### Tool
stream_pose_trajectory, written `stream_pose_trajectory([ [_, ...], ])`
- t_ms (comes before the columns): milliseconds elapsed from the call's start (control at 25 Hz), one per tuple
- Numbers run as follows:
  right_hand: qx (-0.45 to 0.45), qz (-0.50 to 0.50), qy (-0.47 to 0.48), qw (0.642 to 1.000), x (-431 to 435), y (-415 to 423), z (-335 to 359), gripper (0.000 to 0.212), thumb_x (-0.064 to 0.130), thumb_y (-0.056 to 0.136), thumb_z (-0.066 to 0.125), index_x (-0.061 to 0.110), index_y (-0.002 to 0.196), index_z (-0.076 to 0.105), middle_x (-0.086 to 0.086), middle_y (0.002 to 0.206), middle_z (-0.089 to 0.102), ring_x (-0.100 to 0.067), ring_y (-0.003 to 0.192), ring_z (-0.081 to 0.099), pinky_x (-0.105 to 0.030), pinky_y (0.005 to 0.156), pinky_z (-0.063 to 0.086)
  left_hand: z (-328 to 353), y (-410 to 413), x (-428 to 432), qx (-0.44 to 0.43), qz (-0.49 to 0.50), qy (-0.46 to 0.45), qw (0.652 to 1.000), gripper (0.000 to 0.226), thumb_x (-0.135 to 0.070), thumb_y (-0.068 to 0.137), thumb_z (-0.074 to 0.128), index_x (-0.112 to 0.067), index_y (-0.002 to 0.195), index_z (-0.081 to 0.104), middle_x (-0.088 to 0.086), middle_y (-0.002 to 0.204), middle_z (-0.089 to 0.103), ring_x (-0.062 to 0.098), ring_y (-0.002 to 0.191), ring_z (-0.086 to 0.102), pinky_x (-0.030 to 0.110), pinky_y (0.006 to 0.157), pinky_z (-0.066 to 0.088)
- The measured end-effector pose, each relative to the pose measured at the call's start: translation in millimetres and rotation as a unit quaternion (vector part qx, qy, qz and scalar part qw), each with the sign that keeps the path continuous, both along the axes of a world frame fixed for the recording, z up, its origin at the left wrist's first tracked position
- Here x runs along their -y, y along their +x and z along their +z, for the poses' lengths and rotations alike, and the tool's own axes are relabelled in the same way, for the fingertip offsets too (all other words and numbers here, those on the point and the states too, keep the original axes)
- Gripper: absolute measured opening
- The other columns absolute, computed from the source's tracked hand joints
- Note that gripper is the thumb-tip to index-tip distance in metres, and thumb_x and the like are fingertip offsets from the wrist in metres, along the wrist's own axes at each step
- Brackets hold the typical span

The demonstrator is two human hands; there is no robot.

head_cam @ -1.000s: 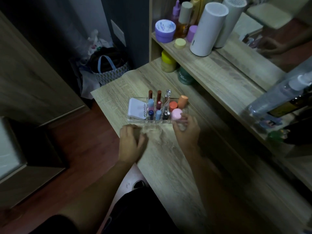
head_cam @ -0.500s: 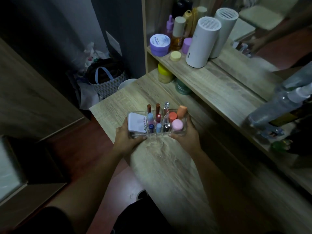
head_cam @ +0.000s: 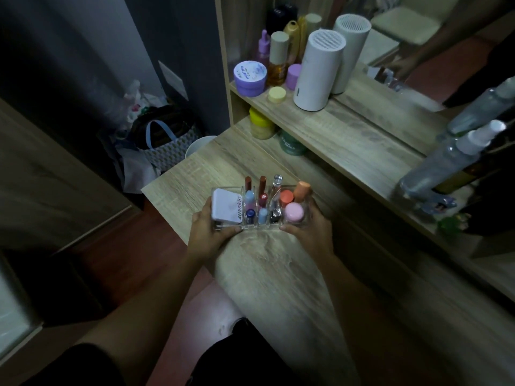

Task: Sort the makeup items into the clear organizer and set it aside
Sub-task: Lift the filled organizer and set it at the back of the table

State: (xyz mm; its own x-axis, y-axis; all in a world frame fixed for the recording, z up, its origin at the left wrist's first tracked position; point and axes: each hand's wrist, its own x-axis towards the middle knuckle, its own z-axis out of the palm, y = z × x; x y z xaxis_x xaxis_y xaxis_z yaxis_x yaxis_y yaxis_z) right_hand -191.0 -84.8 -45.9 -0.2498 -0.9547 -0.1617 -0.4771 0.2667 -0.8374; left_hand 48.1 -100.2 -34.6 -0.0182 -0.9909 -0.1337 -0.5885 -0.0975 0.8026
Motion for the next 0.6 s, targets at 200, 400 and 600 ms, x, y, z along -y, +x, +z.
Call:
stream_pose_trajectory([
  [200, 0.007, -0.066, -0.01, 0.998, -33.0, -6.5, 2.7, 0.068, 0.017, 0.06, 0.087, 0.019, 0.12, 0.055, -0.005, 0.116, 0.069, -0.02, 0.107, 0.064, -0.029, 0.091, 0.05, 5.0, -8.3, -0.5, 0.002, -0.06, -0.011, 0.998, 0.082, -0.045, 0.059, 0.082, -0.028, 0.131, 0.045, -0.003, 0.113, 0.067, 0.024, 0.106, 0.061, 0.043, 0.09, 0.052],
  [400, 0.002, -0.117, -0.022, 0.993, -75.0, -17.8, 10.6, 0.091, 0.017, 0.06, 0.087, 0.017, 0.138, 0.042, -0.007, 0.119, 0.068, -0.02, 0.107, 0.065, -0.038, 0.094, 0.054, 9.3, -28.2, -9.1, -0.01, -0.128, -0.015, 0.992, 0.09, -0.036, 0.06, 0.084, -0.026, 0.138, 0.039, 0.003, 0.121, 0.064, 0.027, 0.113, 0.057, 0.05, 0.097, 0.048],
  [600, 0.011, -0.195, -0.019, 0.98, -125.7, -39.4, 19.5, 0.096, 0.018, 0.054, 0.09, 0.022, 0.138, 0.042, -0.006, 0.117, 0.07, -0.02, 0.105, 0.066, -0.025, 0.088, 0.05, 13.9, -59.6, -28.2, -0.017, -0.209, -0.019, 0.977, 0.089, -0.024, 0.065, 0.087, -0.022, 0.14, 0.039, 0.004, 0.121, 0.065, 0.021, 0.109, 0.06, 0.026, 0.083, 0.051],
])
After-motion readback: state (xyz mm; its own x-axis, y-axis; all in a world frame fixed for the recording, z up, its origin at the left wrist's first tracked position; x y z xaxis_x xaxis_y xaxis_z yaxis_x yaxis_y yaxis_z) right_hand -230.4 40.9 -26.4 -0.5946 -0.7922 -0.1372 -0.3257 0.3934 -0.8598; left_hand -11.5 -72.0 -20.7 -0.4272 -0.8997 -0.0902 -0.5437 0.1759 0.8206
